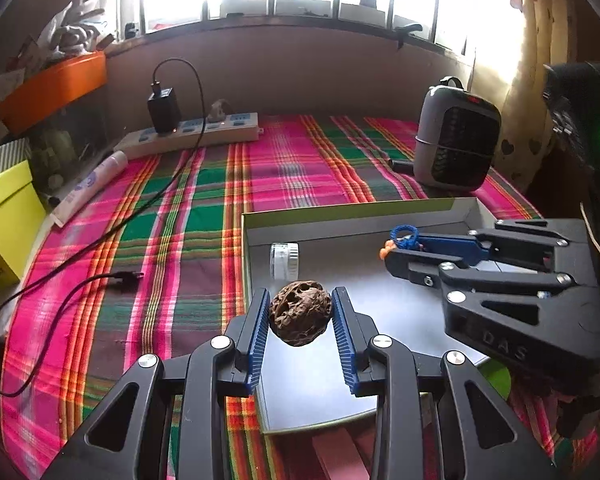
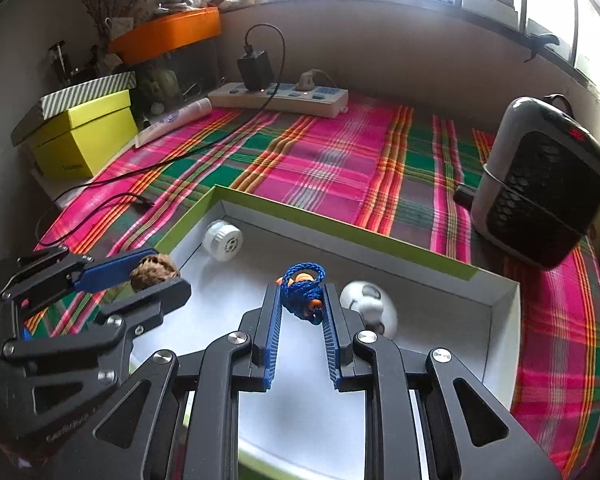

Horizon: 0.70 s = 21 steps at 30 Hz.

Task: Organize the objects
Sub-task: 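Carry the walnut and blue rope toy over the tray with both grippers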

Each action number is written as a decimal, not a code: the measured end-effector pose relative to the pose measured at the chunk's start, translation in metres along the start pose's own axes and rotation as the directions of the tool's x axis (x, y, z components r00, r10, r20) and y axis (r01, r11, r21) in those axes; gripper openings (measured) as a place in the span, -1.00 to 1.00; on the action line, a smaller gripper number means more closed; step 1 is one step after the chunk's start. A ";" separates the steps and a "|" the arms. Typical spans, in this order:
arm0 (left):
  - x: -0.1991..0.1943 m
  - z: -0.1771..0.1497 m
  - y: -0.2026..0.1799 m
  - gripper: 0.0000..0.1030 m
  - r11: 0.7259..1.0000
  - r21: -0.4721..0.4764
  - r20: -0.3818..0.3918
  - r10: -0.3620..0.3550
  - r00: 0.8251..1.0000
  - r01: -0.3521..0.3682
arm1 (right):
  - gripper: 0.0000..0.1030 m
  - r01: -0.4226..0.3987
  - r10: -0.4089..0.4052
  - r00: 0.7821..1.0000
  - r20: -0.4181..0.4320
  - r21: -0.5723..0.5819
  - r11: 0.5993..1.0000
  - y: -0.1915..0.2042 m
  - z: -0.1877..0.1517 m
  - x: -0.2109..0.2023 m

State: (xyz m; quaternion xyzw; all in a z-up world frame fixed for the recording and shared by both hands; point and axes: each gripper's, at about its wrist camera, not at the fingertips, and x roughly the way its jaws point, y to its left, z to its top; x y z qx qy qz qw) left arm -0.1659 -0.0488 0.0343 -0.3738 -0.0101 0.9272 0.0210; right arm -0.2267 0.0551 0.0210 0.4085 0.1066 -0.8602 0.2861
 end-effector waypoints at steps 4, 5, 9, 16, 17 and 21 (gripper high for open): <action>0.006 0.000 0.001 -0.43 1.000 0.002 -0.012 0.003 1.000 -0.003 | -0.59 -0.005 0.004 1.000 -0.016 -0.023 1.000 0.001 0.005 0.008; 0.008 0.000 0.001 -0.43 1.000 0.001 -0.016 0.006 1.000 -0.006 | -0.59 -0.007 0.006 1.000 -0.020 -0.028 1.000 0.002 0.006 0.010; 0.011 0.001 0.002 -0.43 1.000 0.005 -0.018 0.006 1.000 -0.006 | -0.59 -0.005 0.003 0.999 -0.040 -0.037 0.999 0.002 0.009 0.020; 0.015 0.001 0.002 -0.43 1.000 0.016 -0.016 0.014 1.000 -0.014 | -0.59 0.002 -0.005 0.998 -0.061 -0.051 0.999 0.005 0.013 0.030; 0.015 0.001 0.002 -0.43 1.000 0.019 -0.014 0.017 1.000 -0.017 | -0.59 0.004 -0.007 0.998 -0.064 -0.050 0.999 0.005 0.013 0.031; 0.014 0.001 0.002 -0.43 1.000 0.022 -0.012 0.018 1.000 -0.018 | -0.59 0.003 -0.006 0.997 -0.072 -0.043 0.999 0.003 0.013 0.034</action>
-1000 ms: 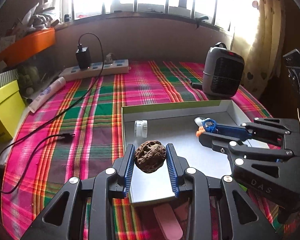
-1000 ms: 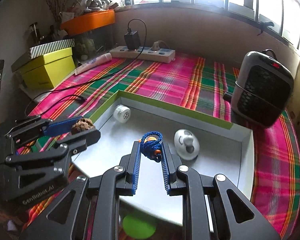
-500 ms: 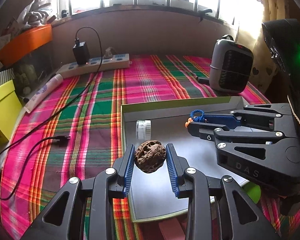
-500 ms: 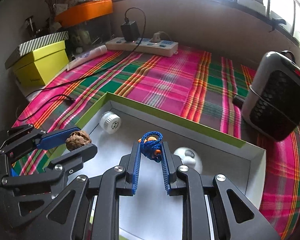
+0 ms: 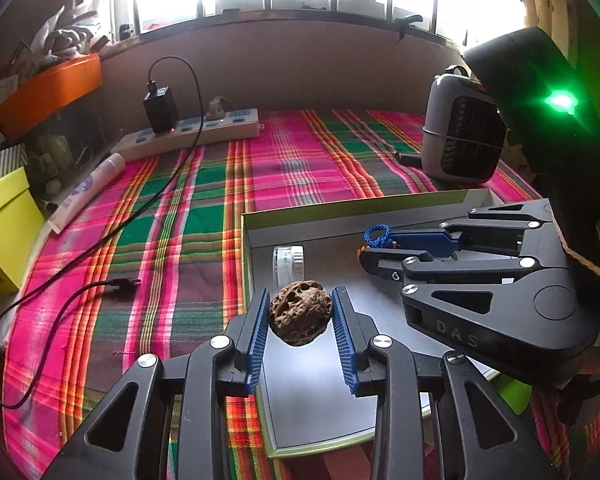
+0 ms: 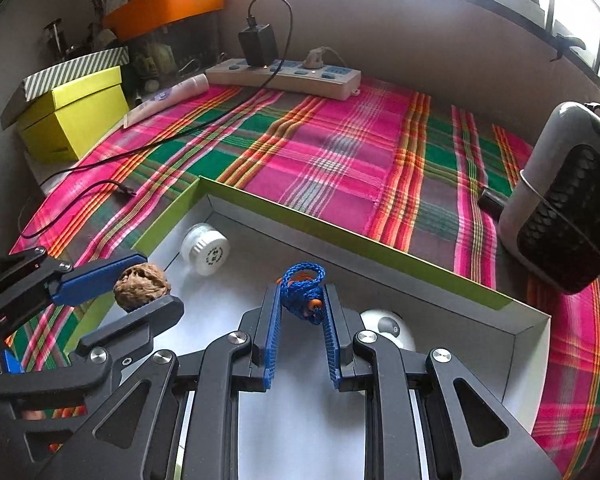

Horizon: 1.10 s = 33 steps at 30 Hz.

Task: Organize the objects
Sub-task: 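Carry the walnut and blue rope toy over the tray with both grippers, then open both grippers to drop the walnut and rope toy into the tray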

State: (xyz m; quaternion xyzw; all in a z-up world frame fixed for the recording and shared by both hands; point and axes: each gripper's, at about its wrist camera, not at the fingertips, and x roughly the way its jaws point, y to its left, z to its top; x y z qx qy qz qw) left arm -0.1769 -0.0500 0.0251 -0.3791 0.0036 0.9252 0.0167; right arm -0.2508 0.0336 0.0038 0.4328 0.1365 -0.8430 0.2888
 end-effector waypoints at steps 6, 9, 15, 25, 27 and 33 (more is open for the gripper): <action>0.000 0.001 -0.001 -0.42 1.000 0.000 0.000 0.000 1.000 0.000 | -0.59 0.013 -0.013 1.000 -0.019 -0.003 1.000 0.001 0.002 0.003; 0.001 0.001 -0.001 -0.42 1.000 0.001 0.000 0.000 1.000 0.000 | -0.58 0.007 -0.007 1.000 -0.027 -0.001 1.000 0.000 0.002 0.003; 0.001 0.001 -0.001 -0.42 1.000 0.001 0.001 0.000 1.000 0.000 | -0.57 0.005 -0.005 1.000 -0.030 0.010 1.000 -0.001 0.003 0.004; 0.001 0.001 -0.001 -0.39 1.000 -0.003 -0.001 -0.005 1.000 0.005 | -0.37 -0.002 0.003 1.000 -0.015 0.049 0.999 -0.005 0.003 0.001; 0.001 0.001 -0.001 -0.38 1.000 -0.005 -0.002 -0.009 1.000 0.009 | -0.37 0.004 -0.004 1.000 -0.011 0.054 0.999 -0.005 0.003 0.000; -0.003 0.001 -0.002 -0.35 1.000 -0.007 0.005 -0.011 1.000 0.011 | -0.37 -0.002 0.002 1.000 0.005 0.072 0.997 -0.006 0.003 -0.007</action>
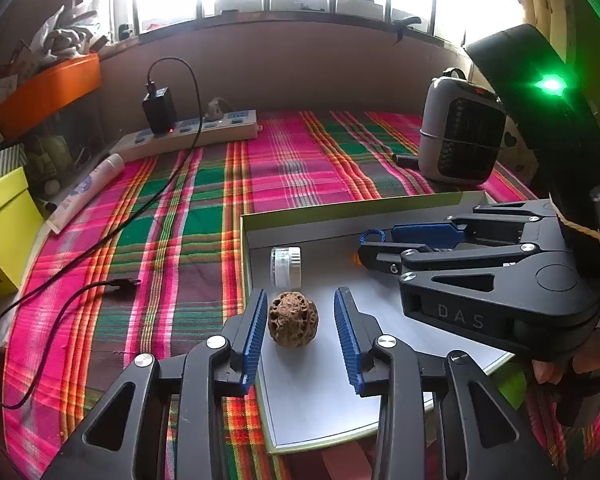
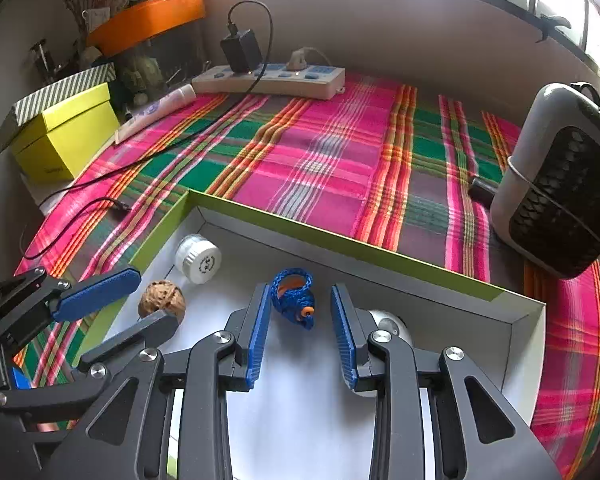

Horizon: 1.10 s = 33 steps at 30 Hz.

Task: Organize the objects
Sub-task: 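Open both grippers to drop the walnut and rope toy into the tray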

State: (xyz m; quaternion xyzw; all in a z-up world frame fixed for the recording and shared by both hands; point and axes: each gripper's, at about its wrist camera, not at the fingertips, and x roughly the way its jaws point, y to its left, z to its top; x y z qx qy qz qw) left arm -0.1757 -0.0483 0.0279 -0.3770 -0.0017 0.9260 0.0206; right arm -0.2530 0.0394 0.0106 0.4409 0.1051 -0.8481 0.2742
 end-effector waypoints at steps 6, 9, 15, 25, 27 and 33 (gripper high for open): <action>-0.006 -0.001 0.001 -0.32 1.000 -0.003 0.007 0.002 1.000 -0.002 | -0.37 0.000 0.000 1.000 0.013 0.012 1.000 0.000 -0.001 -0.007; -0.010 -0.003 0.001 -0.31 1.000 -0.007 0.015 0.003 1.000 -0.003 | -0.37 -0.003 0.002 1.000 0.023 0.022 1.000 0.000 -0.004 -0.012; -0.019 -0.005 0.001 -0.30 1.000 -0.007 0.026 0.016 1.000 -0.016 | -0.37 -0.010 0.009 0.999 0.050 0.035 0.999 0.003 -0.010 -0.026; -0.039 -0.011 0.003 -0.29 0.999 -0.017 0.048 0.030 0.998 -0.029 | -0.37 -0.022 0.017 0.996 0.087 0.056 0.998 0.009 -0.024 -0.048; -0.042 -0.012 0.003 -0.29 0.999 -0.015 0.054 0.030 0.998 -0.029 | -0.37 -0.017 0.011 0.995 0.095 0.057 0.998 0.012 -0.027 -0.052; -0.052 -0.018 0.001 -0.29 1.000 -0.018 0.061 0.024 0.998 -0.023 | -0.37 -0.025 0.015 0.993 0.117 0.082 0.996 0.014 -0.038 -0.064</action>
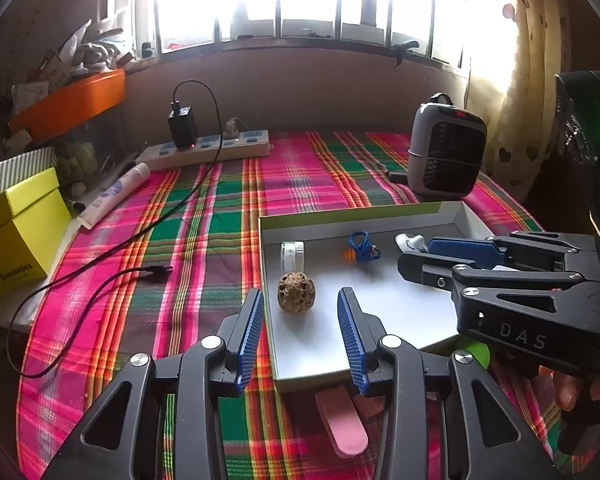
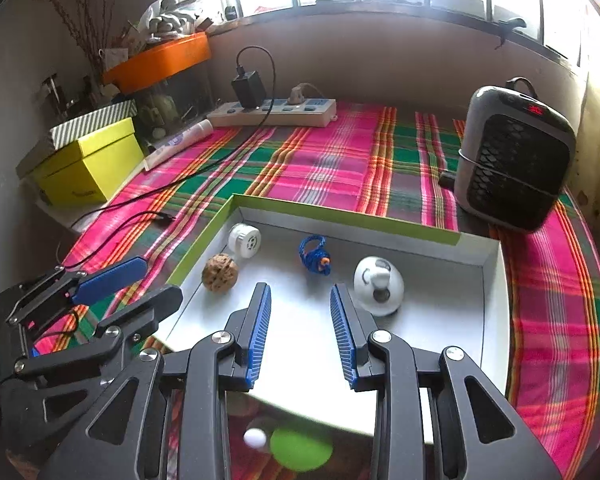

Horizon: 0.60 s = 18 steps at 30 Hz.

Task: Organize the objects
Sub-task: 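Open both grippers to drop the walnut and rope toy into the tray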

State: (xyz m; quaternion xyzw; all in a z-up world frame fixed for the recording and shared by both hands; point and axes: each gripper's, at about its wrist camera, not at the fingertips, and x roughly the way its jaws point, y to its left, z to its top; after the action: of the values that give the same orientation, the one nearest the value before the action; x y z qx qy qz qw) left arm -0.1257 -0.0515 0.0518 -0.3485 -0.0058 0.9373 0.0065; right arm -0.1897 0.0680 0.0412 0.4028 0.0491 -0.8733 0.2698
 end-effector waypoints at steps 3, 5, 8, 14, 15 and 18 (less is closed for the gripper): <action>-0.004 -0.002 0.000 -0.29 1.000 0.001 0.002 -0.001 1.000 0.001 | -0.37 -0.008 0.008 1.000 0.012 0.011 1.000 0.001 -0.005 -0.008; -0.008 -0.004 0.000 -0.29 1.000 -0.002 0.008 -0.005 1.000 0.005 | -0.37 -0.010 0.009 1.000 0.019 0.019 1.000 0.002 -0.009 -0.013; -0.013 -0.007 0.003 -0.29 1.000 -0.011 0.011 -0.008 1.000 0.008 | -0.37 -0.009 0.008 1.000 0.027 0.024 1.000 0.002 -0.014 -0.019; -0.024 -0.015 0.009 -0.29 0.999 -0.034 0.023 -0.012 1.000 0.013 | -0.37 0.018 -0.019 0.998 0.054 0.015 1.000 0.006 -0.025 -0.030; -0.024 -0.016 0.010 -0.29 0.999 -0.035 0.021 -0.013 1.000 0.014 | -0.37 0.028 -0.028 0.998 0.063 0.008 1.000 0.008 -0.027 -0.032; -0.027 -0.022 0.014 -0.29 0.998 -0.050 0.012 -0.022 1.000 0.023 | -0.37 0.042 -0.042 0.996 0.075 0.008 0.999 0.008 -0.034 -0.038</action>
State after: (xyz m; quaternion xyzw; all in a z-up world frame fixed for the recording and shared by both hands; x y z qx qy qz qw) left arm -0.0917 -0.0662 0.0527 -0.3432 -0.0333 0.9386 0.0082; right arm -0.1427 0.0879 0.0468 0.3694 0.0444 -0.8935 0.2516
